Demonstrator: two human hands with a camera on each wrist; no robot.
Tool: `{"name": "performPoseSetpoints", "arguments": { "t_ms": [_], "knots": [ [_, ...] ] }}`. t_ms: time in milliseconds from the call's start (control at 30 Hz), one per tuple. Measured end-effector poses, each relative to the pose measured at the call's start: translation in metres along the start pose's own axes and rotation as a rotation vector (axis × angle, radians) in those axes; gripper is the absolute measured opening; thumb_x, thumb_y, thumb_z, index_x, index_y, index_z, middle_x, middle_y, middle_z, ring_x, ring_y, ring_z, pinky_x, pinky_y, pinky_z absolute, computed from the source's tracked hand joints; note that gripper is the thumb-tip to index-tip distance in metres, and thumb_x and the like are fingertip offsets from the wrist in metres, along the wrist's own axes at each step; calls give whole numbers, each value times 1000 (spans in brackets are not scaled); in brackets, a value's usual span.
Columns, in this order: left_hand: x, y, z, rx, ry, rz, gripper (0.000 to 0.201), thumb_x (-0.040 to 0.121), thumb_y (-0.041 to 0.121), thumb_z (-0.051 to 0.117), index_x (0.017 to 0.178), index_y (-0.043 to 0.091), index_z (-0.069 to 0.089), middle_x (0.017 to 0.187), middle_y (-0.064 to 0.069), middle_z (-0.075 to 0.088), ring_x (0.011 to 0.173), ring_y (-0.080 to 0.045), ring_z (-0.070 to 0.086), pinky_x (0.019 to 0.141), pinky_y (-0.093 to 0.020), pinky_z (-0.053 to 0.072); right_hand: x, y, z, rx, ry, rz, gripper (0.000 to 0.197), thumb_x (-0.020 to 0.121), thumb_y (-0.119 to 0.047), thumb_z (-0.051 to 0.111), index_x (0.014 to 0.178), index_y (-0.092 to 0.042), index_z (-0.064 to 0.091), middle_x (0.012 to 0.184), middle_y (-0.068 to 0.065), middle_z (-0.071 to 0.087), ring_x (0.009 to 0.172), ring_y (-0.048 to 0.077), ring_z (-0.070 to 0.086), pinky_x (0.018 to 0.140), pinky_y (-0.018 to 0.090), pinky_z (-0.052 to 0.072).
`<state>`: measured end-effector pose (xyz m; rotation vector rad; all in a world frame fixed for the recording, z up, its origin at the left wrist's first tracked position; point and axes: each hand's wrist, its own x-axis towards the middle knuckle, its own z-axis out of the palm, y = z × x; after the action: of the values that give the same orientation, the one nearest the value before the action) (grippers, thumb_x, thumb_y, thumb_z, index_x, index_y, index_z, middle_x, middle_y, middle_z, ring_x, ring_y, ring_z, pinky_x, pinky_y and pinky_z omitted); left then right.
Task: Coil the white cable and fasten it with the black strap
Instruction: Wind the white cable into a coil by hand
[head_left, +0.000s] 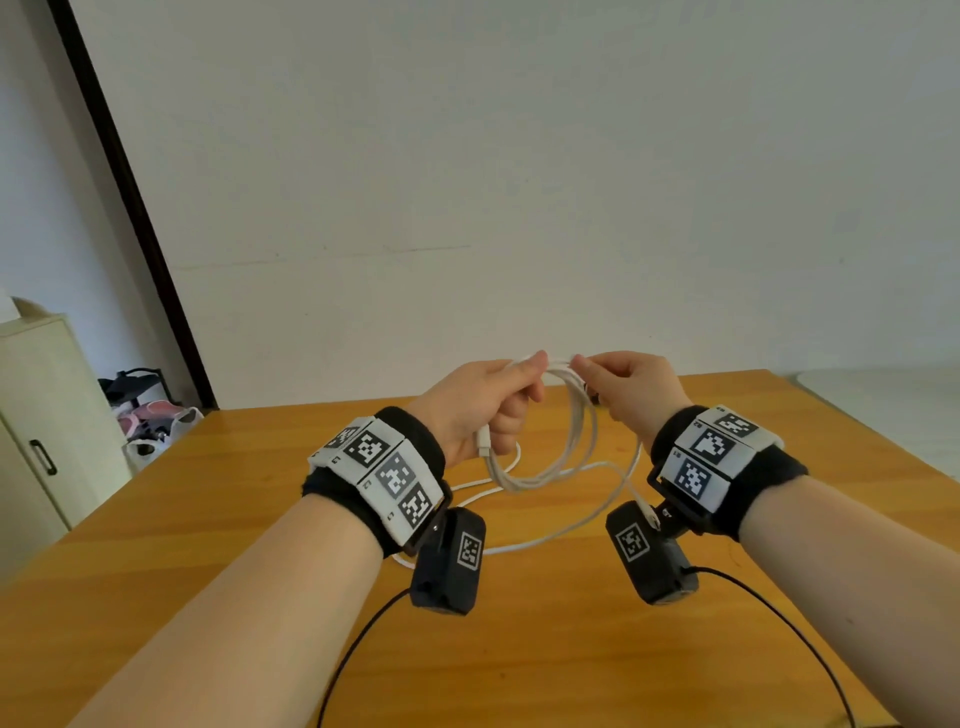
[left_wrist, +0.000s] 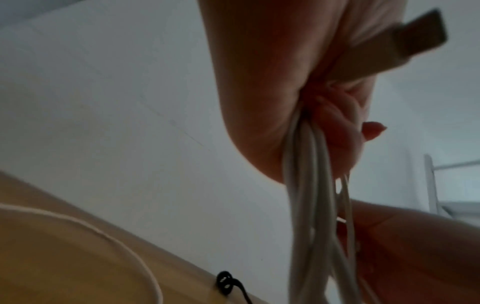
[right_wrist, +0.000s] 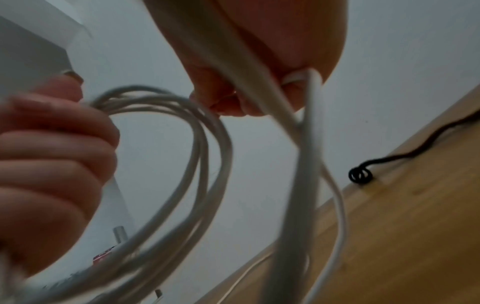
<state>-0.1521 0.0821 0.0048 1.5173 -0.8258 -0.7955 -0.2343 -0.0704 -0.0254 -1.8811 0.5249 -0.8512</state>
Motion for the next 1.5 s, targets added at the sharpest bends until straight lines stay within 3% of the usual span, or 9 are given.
{"name": "performPoseSetpoints", "arguments": {
  "t_ms": [133,300,567,700,867,1000,1133,1333,1500],
  "knots": [
    [5,4,-5,-238,84,-1,37,96,43,44,69,16,46,42,10,26,32,-5,23,36,-16,25,-6,3,6,141,-81,135,33,92,-30,55,88,-2,70,60,3,50,50,12,39,50,23,36],
    [9,6,-22,-557,226,3,39,91,48,49,67,17,49,41,10,29,33,-5,26,35,-17,29,-12,15,-1,156,-210,213,19,94,-22,54,93,-8,67,67,4,57,57,13,50,57,24,44],
    [19,1,-24,-751,366,18,44,91,52,45,66,17,46,42,9,29,31,-6,26,35,-16,28,-27,10,1,85,-519,284,22,94,-15,53,112,-3,57,97,8,71,89,15,61,74,26,49],
    [20,2,-27,-828,391,20,45,91,52,45,64,16,46,43,8,28,31,-7,24,34,-15,28,-30,11,8,161,-383,317,25,97,-15,45,118,-2,51,78,11,67,81,23,67,81,33,53],
    [19,0,-28,-880,389,38,45,91,52,45,64,17,45,43,8,28,31,-7,24,35,-16,29,-26,10,15,-13,-121,239,24,97,-15,46,119,-6,50,67,7,56,54,18,56,65,34,59],
    [17,1,-25,-878,383,96,43,93,49,45,64,17,45,43,8,29,32,-7,24,37,-16,30,-28,8,21,-302,-234,176,37,98,-14,40,134,-17,48,97,3,59,71,18,60,61,27,55],
    [18,2,-23,-849,353,152,41,96,44,42,65,17,43,45,7,29,35,-8,25,38,-19,28,-29,7,26,-481,-413,155,51,98,-4,34,144,-26,35,78,3,56,58,16,47,54,27,46],
    [22,3,-24,-912,430,209,40,97,41,40,65,17,43,43,7,31,35,-8,26,41,-20,27,-37,9,27,-144,-409,416,39,96,-4,40,134,-7,34,71,11,53,51,20,49,39,22,48],
    [23,4,-28,-939,510,243,42,98,41,39,63,17,41,44,7,30,37,-8,26,47,-21,24,-39,7,21,-38,-320,350,22,95,-4,45,117,-2,47,72,12,56,59,26,62,60,34,58]
  ]
}}
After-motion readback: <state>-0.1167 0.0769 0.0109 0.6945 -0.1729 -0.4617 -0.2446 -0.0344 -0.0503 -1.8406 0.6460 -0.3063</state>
